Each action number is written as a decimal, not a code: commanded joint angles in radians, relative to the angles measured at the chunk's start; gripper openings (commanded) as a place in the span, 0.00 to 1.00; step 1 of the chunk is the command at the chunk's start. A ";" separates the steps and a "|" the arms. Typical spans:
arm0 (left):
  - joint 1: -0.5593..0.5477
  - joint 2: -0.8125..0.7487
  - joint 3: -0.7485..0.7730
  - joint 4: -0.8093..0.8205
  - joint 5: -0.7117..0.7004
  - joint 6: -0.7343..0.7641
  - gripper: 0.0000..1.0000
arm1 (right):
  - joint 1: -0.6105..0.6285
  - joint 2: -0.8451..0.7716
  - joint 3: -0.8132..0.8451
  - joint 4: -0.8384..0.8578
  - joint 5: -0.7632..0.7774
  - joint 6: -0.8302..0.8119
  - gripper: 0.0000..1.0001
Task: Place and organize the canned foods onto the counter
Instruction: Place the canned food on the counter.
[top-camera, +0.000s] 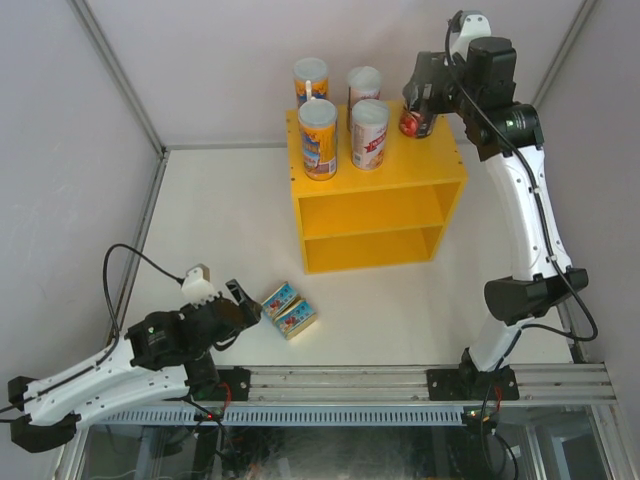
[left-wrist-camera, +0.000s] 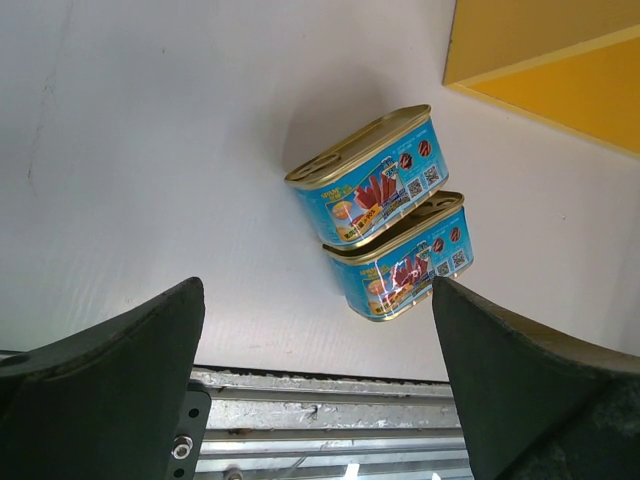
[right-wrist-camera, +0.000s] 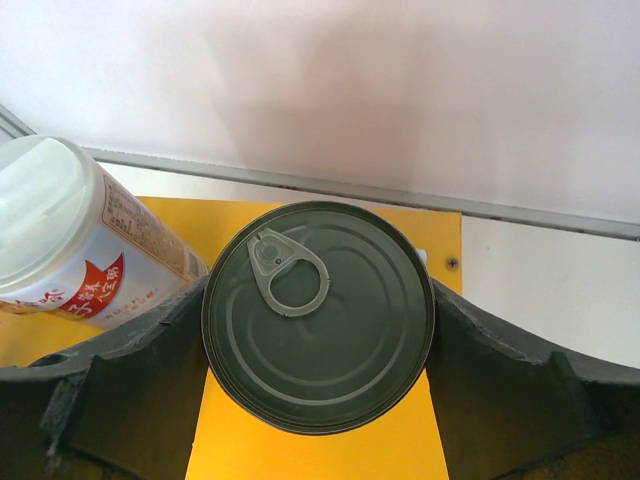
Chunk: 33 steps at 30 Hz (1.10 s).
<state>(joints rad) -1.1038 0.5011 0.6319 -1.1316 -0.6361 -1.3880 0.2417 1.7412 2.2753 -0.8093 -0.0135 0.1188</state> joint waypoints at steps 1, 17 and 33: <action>-0.004 0.019 -0.011 0.023 -0.037 -0.024 0.98 | 0.004 -0.002 0.030 0.177 -0.030 0.029 0.00; -0.005 0.017 -0.020 0.008 -0.045 -0.080 0.98 | 0.022 0.012 -0.030 0.244 0.005 -0.028 0.00; -0.004 0.029 -0.022 0.016 -0.048 -0.089 0.98 | 0.039 0.005 -0.076 0.250 0.021 -0.032 0.17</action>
<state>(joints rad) -1.1038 0.5297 0.6197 -1.1309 -0.6518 -1.4570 0.2699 1.7725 2.2005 -0.6170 -0.0006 0.0803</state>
